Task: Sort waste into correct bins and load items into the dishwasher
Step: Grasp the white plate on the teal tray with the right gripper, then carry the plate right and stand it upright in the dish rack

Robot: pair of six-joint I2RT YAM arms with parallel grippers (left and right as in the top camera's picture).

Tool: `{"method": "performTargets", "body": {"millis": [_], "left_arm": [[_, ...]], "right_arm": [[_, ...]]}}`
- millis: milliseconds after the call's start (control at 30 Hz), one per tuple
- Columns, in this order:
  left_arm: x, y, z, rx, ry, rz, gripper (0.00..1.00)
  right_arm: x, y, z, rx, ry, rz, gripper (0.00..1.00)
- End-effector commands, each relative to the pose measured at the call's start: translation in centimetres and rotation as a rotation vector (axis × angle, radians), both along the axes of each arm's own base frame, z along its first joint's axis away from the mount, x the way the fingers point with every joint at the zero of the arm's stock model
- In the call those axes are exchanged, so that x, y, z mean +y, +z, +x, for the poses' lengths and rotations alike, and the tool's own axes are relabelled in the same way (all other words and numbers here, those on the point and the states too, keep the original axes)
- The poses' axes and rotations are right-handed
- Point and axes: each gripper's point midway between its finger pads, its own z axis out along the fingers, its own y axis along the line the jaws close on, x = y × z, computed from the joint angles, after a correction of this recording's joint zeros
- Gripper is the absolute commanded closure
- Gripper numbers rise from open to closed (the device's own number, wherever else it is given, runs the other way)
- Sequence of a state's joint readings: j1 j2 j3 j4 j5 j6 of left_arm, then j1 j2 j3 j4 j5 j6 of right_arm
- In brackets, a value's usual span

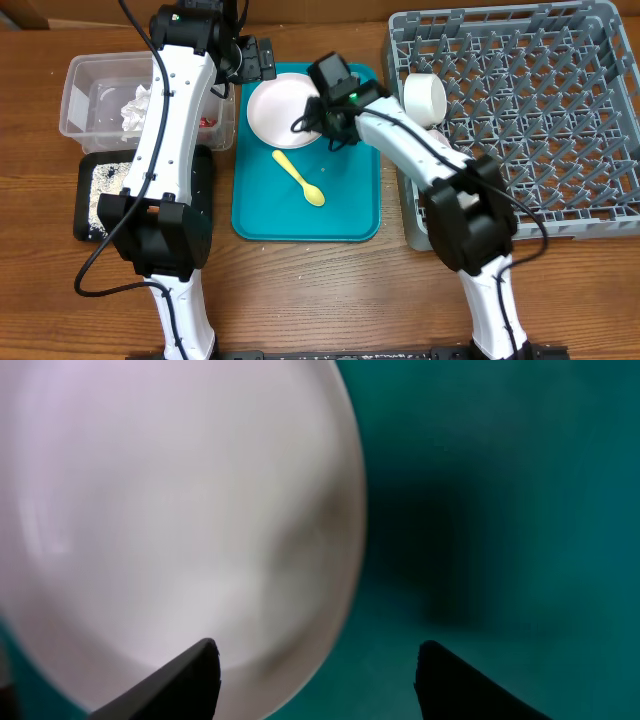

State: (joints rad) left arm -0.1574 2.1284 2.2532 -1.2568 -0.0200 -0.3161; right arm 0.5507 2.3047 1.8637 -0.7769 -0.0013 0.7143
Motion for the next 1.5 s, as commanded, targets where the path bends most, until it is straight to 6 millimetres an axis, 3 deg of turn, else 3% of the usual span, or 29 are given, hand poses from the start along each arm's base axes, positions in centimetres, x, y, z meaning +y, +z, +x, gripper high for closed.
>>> {"method": "performTargets", "body": {"millis": [0, 100, 200, 267, 500, 567, 800, 1133, 1467], "left_arm": [[-0.1, 0.4, 0.1, -0.011, 0.003, 0.004, 0.00], [-0.1, 0.4, 0.1, -0.011, 0.003, 0.004, 0.00], [-0.1, 0.4, 0.1, -0.011, 0.003, 0.004, 0.00], [-0.1, 0.4, 0.1, -0.011, 0.003, 0.004, 0.00], [-0.1, 0.4, 0.1, -0.011, 0.003, 0.004, 0.00], [-0.1, 0.4, 0.1, -0.011, 0.003, 0.004, 0.00], [-0.1, 0.4, 0.1, -0.011, 0.003, 0.004, 0.00], [-0.1, 0.4, 0.1, -0.011, 0.003, 0.004, 0.00], [-0.1, 0.4, 0.1, -0.011, 0.003, 0.004, 0.00]], "right_arm": [[0.5, -1.4, -0.2, 0.030, -0.022, 0.018, 0.40], [0.5, -2.2, 0.0, 0.034, -0.030, 0.016, 0.57], [0.2, -2.3, 0.0, 0.035, -0.035, 0.007, 0.84], [-0.4, -2.4, 0.0, 0.045, -0.045, 0.001, 0.90], [-2.9, -2.2, 0.5, 0.096, -0.077, 0.007, 0.96], [-3.2, -1.1, 1.3, 0.084, -0.036, 0.023, 0.96], [-6.1, 5.8, 3.3, 0.022, 0.017, -0.055, 0.96], [-8.6, 10.6, 2.9, -0.002, -0.011, -0.170, 0.96], [-10.5, 14.6, 3.0, -0.051, -0.049, -0.150, 0.96]]}}
